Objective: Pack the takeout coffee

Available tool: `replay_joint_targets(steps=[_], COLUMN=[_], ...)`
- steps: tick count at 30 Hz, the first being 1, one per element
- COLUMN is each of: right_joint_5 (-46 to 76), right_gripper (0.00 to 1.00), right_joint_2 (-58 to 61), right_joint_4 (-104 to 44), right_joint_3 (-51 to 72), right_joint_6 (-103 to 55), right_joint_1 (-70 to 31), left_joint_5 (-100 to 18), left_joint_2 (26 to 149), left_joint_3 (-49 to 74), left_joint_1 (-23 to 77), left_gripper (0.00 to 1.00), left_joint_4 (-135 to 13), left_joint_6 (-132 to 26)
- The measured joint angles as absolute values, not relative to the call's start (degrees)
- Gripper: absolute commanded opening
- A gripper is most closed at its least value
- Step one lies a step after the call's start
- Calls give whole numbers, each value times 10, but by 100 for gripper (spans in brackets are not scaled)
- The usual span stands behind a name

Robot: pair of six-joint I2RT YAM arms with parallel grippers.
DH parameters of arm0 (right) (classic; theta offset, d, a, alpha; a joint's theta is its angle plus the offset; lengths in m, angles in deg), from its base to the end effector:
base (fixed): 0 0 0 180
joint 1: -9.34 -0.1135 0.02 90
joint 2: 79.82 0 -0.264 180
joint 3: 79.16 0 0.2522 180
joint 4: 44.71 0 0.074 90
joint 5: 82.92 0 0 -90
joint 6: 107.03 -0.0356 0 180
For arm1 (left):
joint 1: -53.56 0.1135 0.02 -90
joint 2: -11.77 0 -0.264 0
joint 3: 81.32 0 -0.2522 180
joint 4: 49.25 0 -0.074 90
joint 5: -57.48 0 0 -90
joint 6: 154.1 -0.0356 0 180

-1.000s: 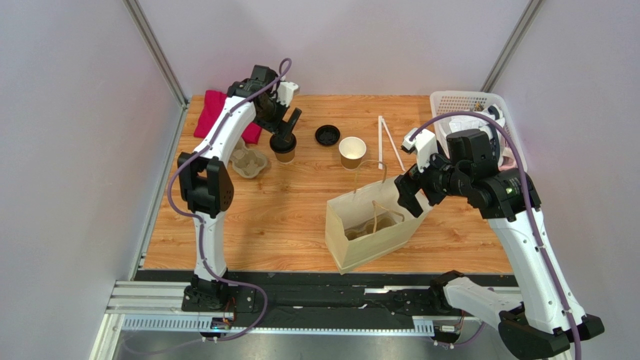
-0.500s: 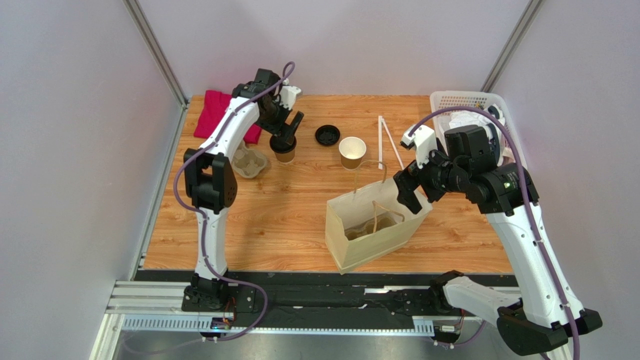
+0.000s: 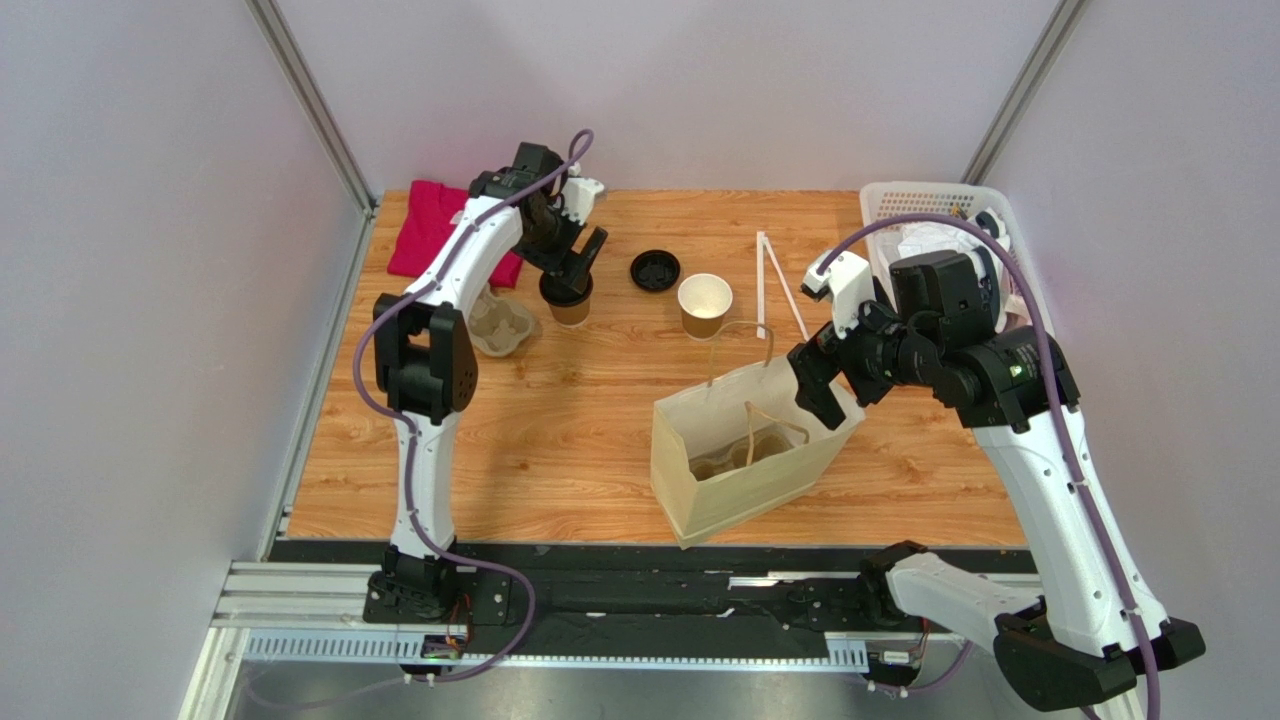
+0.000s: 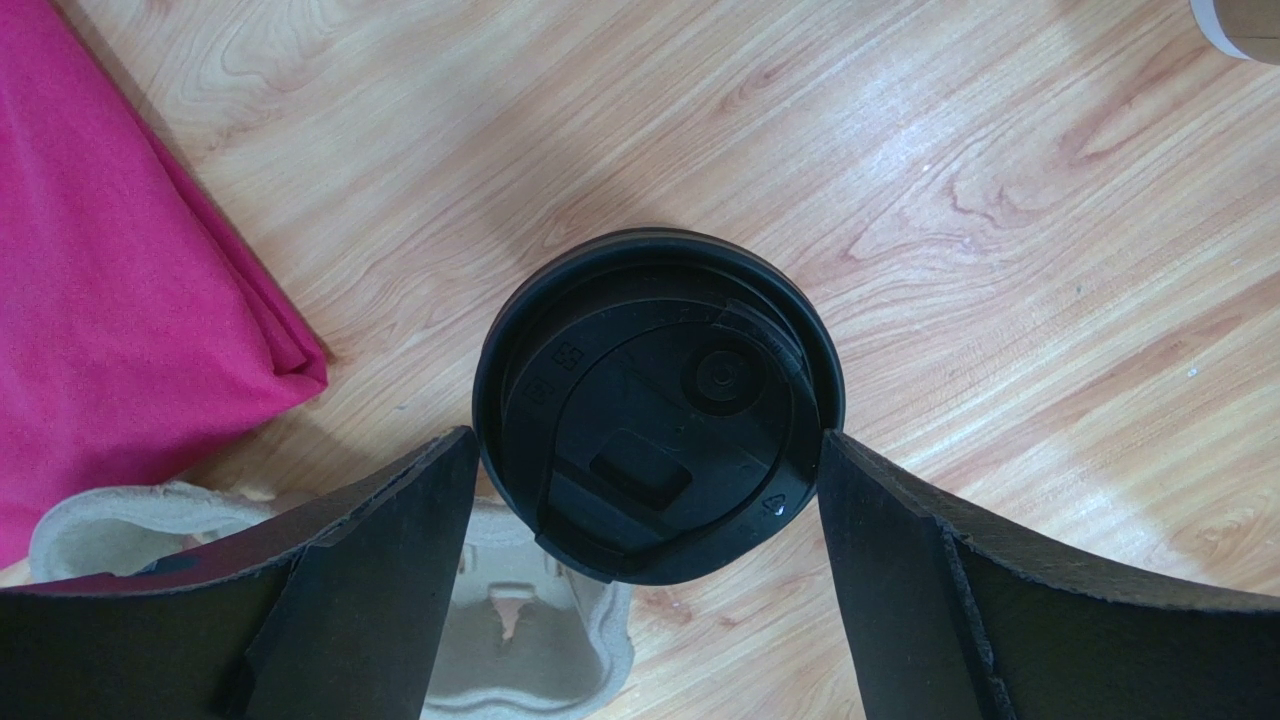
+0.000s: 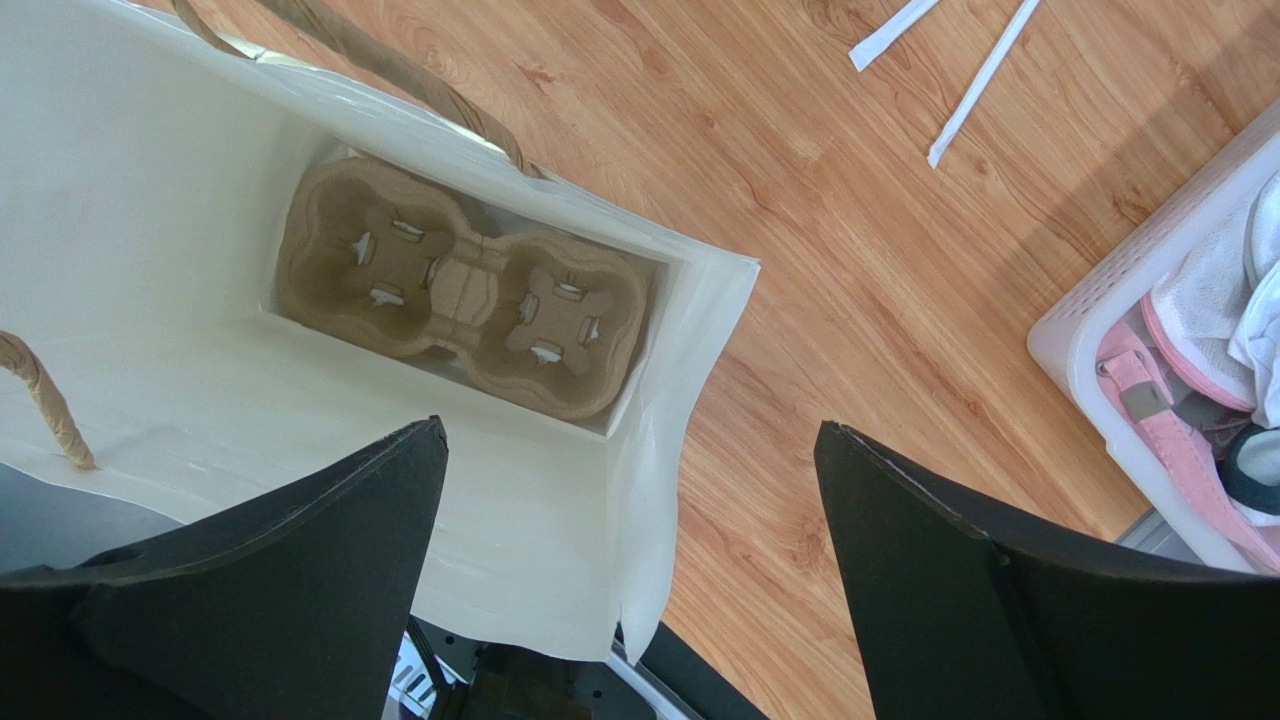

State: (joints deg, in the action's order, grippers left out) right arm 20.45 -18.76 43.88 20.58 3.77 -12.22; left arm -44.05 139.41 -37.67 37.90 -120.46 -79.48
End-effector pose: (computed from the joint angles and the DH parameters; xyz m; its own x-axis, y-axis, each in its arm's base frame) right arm 0.1449 0.0661 0.4190 -0.4890 -0.5647 -0.6648 -0.7163 0.6949 -0.0633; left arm 0.4610 -0.1366 0.2642 -0.7298 0.4745 -0.4922 0.5672 0.8221 -0.0485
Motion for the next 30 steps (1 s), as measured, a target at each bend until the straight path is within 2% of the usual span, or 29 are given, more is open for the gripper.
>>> replay_joint_targets(steps=[30], right_joint_5=[204], right_gripper=[100], right_joint_2=[-186], right_joint_4=[442], right_joint_3=[206], right_joint_6=[38], right_joint_1=[-122], left_joint_5=[-409], left_joint_2=[1394], left_joint_3=[-364], left_joint_1=[367], left_gripper=[87], left_joint_4=[-1179], left_joint_6=[-808])
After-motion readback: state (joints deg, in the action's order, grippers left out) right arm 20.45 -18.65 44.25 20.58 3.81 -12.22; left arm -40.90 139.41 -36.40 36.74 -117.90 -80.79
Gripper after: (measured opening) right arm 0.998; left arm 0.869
